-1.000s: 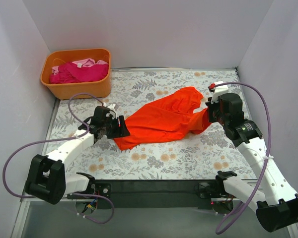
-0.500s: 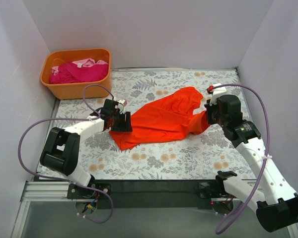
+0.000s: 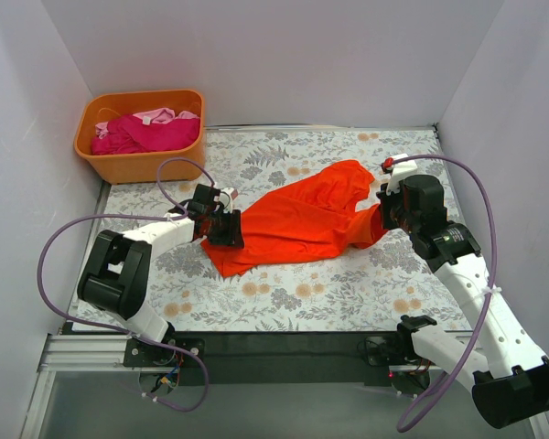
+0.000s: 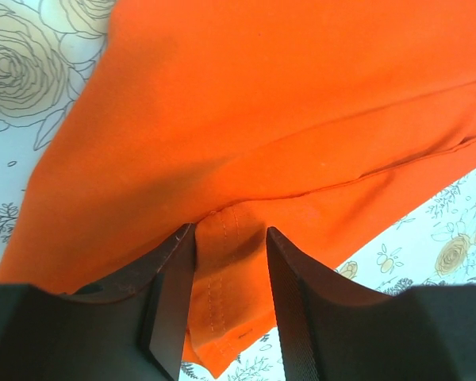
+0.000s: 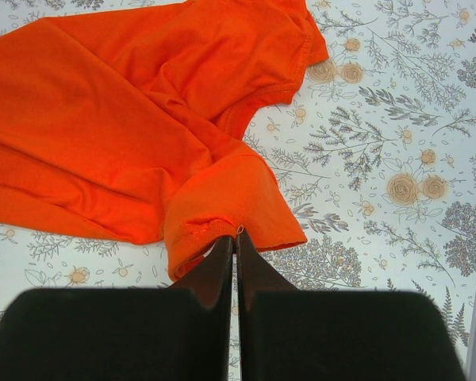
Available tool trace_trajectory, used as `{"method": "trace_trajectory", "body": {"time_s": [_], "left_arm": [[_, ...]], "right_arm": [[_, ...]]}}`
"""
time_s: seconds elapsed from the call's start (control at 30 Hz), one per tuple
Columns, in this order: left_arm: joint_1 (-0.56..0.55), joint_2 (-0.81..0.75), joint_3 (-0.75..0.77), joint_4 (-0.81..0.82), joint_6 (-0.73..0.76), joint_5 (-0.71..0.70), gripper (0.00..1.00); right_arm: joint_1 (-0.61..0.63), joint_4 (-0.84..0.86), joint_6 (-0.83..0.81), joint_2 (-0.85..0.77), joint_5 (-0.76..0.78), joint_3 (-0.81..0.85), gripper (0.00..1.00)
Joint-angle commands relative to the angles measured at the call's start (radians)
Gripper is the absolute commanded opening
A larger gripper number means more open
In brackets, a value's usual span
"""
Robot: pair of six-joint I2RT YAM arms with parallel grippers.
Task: Fold and stack the t-shirts
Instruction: Flatten the tshirt out
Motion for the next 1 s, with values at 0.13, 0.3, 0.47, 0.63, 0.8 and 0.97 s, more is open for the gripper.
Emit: {"method": "trace_trajectory", "body": {"time_s": [0.13, 0.3, 0.47, 0.63, 0.8, 0.97], "left_arm": [[-0.007, -0.044, 0.014, -0.015, -0.001, 0.049, 0.35], [-0.007, -0.052, 0.003, -0.023, 0.001, 0.037, 0.27], [-0.007, -0.047, 0.014, -0.023, 0.005, -0.002, 0.03], [-0.008, -0.123, 0.05, -0.026, 0.005, -0.146, 0.0], [0.018, -0.222, 0.167, -0.049, 0.005, -0.374, 0.0], [0.096, -0.252, 0.394, -0.052, 0.024, -0.52, 0.0]], "right_arm": [[-0.005, 0.022, 0.001, -0.005, 0.0, 0.005, 0.01], [-0.005, 0.023, 0.002, -0.004, -0.003, 0.001, 0.01], [-0.005, 0.025, 0.002, -0.002, 0.008, -0.006, 0.01], [-0.007, 0.032, 0.005, 0.008, 0.054, 0.014, 0.01], [-0.005, 0.052, 0.01, 0.079, 0.169, 0.106, 0.01], [-0.019, 0.098, -0.047, 0.203, 0.259, 0.308, 0.01]]}}
